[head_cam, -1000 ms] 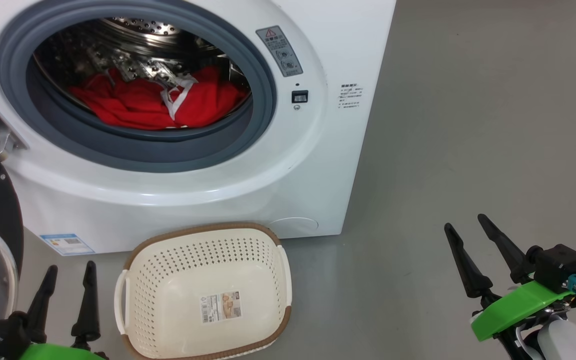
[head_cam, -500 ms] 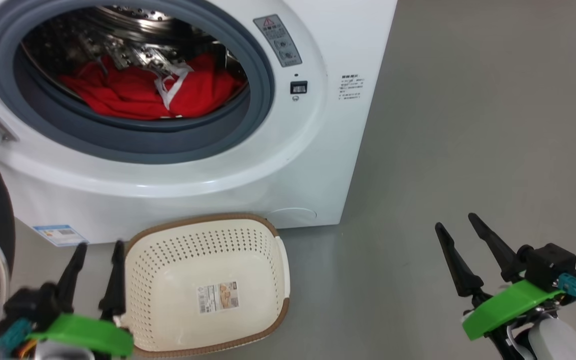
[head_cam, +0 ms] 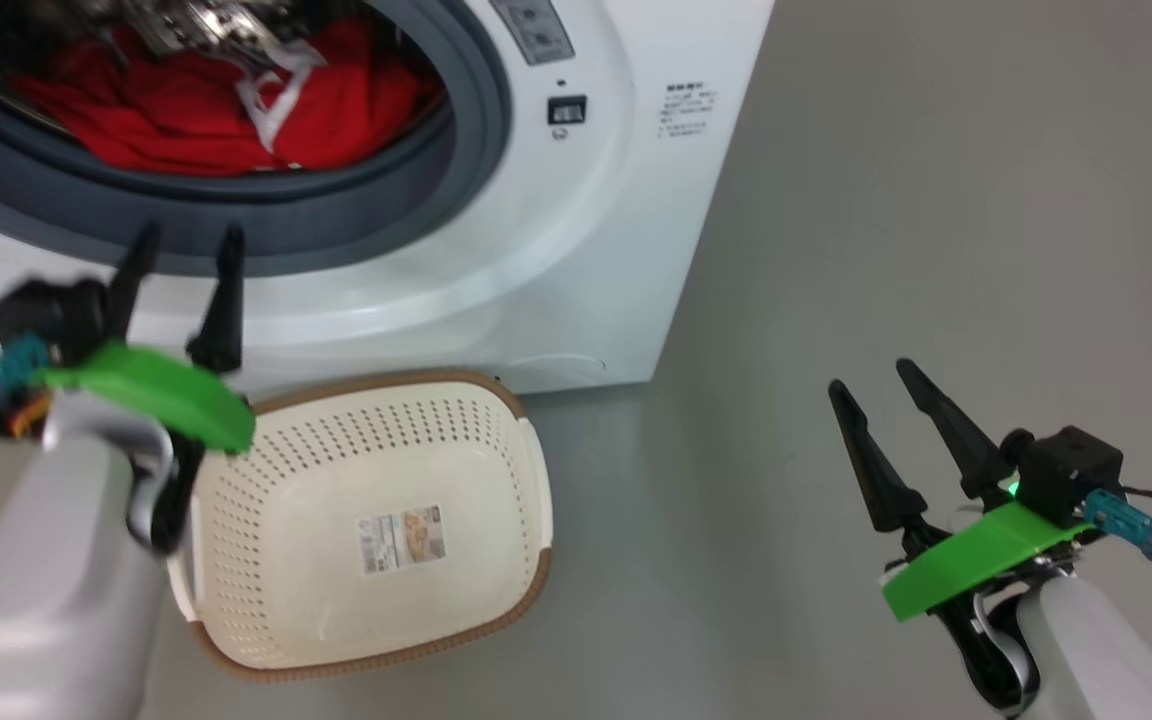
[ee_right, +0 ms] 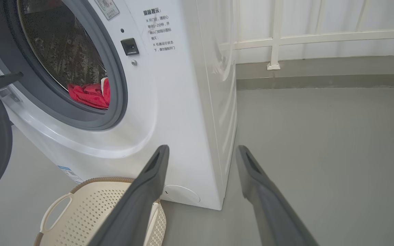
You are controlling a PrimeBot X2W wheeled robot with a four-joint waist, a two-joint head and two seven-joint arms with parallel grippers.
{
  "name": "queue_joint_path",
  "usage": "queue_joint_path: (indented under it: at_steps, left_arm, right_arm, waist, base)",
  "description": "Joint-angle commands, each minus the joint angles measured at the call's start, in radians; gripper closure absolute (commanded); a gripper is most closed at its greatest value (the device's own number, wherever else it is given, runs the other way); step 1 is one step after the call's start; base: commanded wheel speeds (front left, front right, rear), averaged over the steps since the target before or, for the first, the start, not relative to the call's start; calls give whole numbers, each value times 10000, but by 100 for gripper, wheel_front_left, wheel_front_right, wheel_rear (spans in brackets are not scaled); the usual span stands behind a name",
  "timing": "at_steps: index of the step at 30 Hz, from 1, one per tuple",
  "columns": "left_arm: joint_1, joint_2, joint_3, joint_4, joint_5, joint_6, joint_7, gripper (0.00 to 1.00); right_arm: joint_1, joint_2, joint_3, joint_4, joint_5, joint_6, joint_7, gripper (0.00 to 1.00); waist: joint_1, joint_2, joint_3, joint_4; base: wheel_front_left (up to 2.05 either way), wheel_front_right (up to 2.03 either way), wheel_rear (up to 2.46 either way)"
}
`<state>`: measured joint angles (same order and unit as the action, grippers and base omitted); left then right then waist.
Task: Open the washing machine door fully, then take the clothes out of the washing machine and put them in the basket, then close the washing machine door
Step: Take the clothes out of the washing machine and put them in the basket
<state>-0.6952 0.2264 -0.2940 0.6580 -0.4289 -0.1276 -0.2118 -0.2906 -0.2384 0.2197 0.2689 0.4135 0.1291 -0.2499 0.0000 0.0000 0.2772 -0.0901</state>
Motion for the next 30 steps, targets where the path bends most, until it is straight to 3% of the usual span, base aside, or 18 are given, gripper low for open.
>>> queue_joint_path:
  at_steps: [1,14,30]
  left_arm:
    - [-998,505,-16,230,-287,-31,120,0]
    - [-4359,1188,-1893,2106,-1469,-31,945,0]
    - [-6306,2249,-4475,3242,-3075,-31,1616,0]
  right_arm:
    - [-248,82,255,-268,-138,16,-118,0]
    - [-1109,537,570,-346,-304,16,-118,0]
    - [-1750,956,1037,-386,-391,16,-118,0]
  waist:
    - [0,0,595,-392]
    - [0,0,1995,-998]
    - [0,0,2816,-1505]
  base:
    - [0,0,0]
    - [0,0,0]
    - [0,0,0]
